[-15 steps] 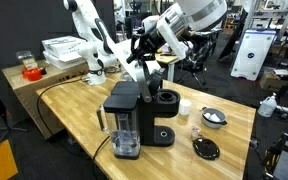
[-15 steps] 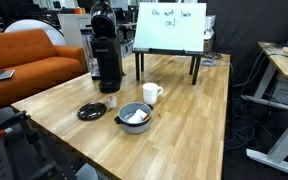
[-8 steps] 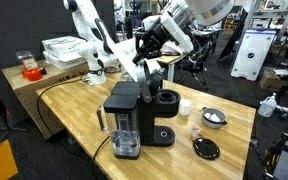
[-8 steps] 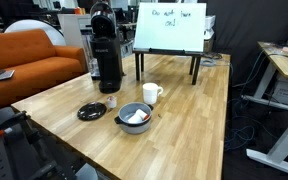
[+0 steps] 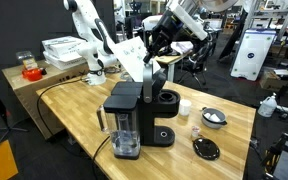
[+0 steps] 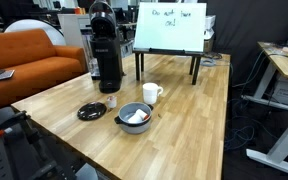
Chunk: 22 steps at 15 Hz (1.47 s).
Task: Close the top of the coffee machine.
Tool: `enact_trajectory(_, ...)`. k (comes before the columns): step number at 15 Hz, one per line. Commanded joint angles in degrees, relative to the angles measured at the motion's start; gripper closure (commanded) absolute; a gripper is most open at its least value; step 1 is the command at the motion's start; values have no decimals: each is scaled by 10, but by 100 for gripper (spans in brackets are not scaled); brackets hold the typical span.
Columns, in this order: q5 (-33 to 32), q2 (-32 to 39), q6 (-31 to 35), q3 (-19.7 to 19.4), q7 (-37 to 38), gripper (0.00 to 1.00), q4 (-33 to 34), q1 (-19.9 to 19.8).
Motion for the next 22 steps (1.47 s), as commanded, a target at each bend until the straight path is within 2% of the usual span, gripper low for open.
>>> enact_trajectory(1,-11,-8,-34,11,20,100,-5,-14)
enact_trajectory(22,-7,2,-50,8,44,100,3,-19)
